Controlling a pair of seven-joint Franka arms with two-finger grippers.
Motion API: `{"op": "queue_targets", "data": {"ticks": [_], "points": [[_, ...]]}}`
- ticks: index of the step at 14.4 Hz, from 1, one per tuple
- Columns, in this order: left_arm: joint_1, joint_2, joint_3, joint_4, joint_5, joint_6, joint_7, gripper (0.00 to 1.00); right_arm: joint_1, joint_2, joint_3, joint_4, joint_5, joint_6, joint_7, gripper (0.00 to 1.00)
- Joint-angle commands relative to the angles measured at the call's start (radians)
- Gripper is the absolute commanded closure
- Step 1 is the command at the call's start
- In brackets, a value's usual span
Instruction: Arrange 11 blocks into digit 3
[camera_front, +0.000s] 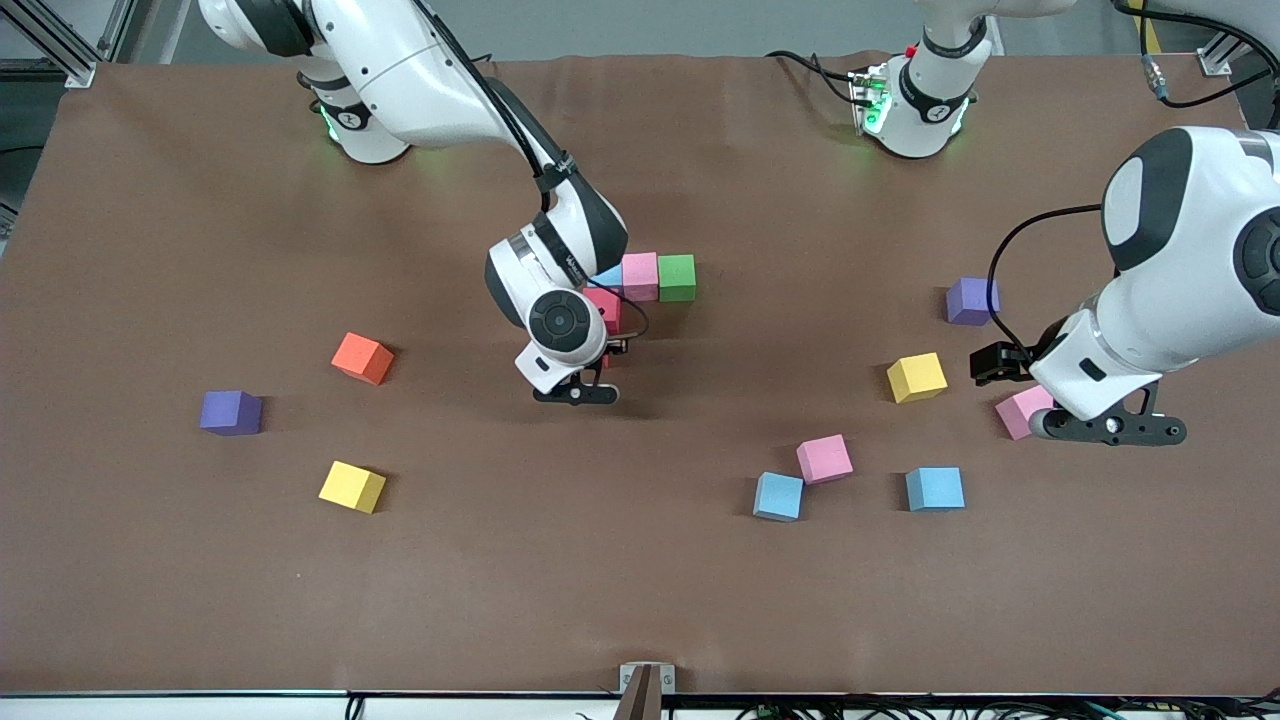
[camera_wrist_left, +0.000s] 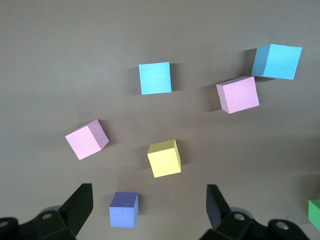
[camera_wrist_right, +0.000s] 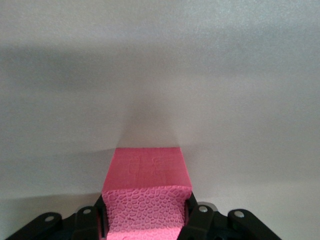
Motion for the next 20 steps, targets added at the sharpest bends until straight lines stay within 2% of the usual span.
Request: {"op": "queue_targets", "data": {"ticks": [1,20], "points": [[0.001,-0.020,0.001,-0.011,0.003,0.005,0.016,0.00,0.018,0.002,-0.006,-0.025,0.017,0.061,-0.016,0.61],[0.001,-0.021,0.001,-0.014,0.003,0.003,0.016,0.00,0.034,0.011,-0.006,-0.025,0.022,0.086,-0.014,0.61]]}}
